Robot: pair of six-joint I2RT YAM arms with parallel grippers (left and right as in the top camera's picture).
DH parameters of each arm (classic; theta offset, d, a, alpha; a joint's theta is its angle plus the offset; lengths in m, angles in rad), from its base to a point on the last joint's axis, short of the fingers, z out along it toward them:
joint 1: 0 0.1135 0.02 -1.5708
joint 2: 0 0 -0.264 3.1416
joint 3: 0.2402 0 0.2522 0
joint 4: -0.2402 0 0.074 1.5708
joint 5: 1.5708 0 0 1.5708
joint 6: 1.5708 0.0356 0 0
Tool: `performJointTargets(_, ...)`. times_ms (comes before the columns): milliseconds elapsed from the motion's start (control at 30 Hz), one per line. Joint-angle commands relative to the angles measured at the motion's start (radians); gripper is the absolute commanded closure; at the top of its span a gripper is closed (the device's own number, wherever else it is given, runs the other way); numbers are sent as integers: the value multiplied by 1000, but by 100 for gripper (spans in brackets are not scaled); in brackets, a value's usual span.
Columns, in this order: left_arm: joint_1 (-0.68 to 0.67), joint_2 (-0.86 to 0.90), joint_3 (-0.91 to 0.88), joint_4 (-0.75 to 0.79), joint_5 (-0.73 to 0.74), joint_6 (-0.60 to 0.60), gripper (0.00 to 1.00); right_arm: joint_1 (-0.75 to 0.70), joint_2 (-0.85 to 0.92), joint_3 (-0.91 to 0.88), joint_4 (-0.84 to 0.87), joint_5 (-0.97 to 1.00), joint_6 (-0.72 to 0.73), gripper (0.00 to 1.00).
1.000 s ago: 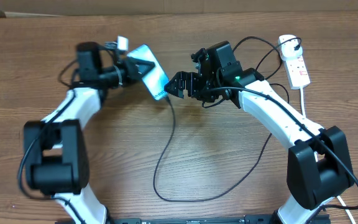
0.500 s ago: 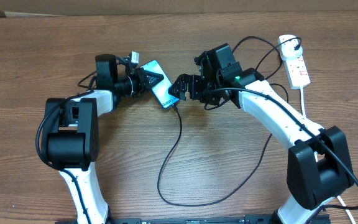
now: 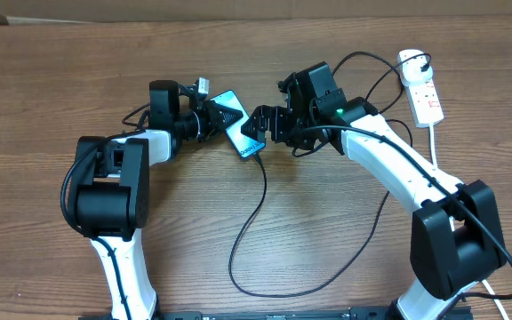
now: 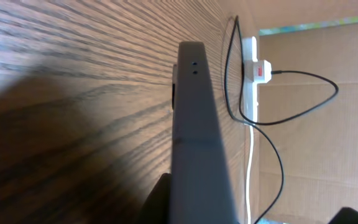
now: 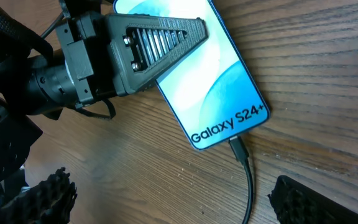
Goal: Plug charger to phone and switch on socket
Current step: 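Lower the phone flat onto the table with both grippers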
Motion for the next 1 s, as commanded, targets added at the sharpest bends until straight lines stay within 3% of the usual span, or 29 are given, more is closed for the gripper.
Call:
performJointTargets(0,-3,5,25,8,-26,-6,89,-4,-13,23,-1,14,-7,0)
performJointTargets(533,-3,5,25,-68,-65,77,69,-4,-13,23,-13,14,-7,0)
performJointTargets(833,-2,5,25,-71,-104,101,66,-4,-13,23,-23,14,-7,0)
performJointTargets(967,-2,5,25,-71,-105,115,69,-4,-13,23,-23,14,-7,0)
